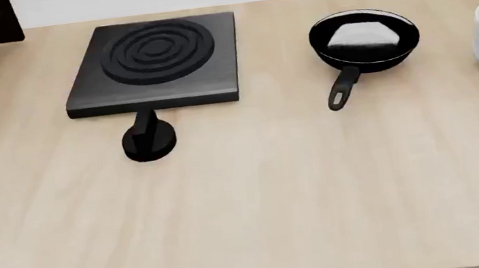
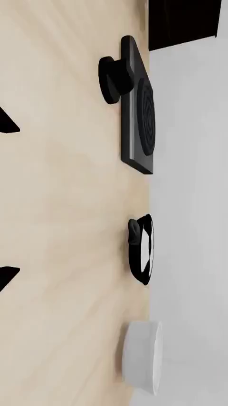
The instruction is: Put the frying pan on the cabinet shelf.
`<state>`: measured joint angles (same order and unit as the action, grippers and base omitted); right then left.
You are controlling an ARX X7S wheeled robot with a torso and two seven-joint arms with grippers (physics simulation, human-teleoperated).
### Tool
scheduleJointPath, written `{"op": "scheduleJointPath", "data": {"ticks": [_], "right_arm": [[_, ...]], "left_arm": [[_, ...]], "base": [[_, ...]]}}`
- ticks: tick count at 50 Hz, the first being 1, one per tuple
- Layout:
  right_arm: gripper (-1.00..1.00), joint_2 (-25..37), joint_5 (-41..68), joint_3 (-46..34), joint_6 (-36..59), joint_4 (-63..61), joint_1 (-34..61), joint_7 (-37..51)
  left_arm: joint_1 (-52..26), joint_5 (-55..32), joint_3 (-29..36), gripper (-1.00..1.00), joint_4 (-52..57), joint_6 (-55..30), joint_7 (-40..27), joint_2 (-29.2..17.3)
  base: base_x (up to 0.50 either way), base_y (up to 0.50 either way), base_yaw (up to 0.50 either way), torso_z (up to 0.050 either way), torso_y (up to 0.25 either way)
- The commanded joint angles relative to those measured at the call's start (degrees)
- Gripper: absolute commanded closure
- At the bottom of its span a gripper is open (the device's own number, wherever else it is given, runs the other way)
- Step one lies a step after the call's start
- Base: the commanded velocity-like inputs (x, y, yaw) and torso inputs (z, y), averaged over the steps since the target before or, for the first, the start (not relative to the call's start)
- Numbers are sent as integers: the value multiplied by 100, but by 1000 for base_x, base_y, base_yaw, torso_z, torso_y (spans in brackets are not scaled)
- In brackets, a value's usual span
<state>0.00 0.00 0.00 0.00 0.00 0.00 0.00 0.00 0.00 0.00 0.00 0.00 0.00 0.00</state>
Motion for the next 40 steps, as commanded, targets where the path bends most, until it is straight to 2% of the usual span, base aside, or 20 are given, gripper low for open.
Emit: {"op": "scheduleJointPath", "data": {"ticks": [1, 19, 40], "right_arm": [[-100, 54, 0, -72, 0, 0, 0, 72], [-100, 331, 128, -406, 232, -53, 28, 446], [-100, 505, 216, -601, 328, -134, 54, 631]], "left_arm": [[0, -56, 0, -100, 0, 0, 0, -57], [81, -204, 547, -100, 16, 375, -136, -404], [72, -457, 693, -100, 34, 336, -266, -506]], "base": [[0, 0, 0, 0, 0], [0, 0, 0, 1, 0], [0, 0, 0, 50, 0]]}}
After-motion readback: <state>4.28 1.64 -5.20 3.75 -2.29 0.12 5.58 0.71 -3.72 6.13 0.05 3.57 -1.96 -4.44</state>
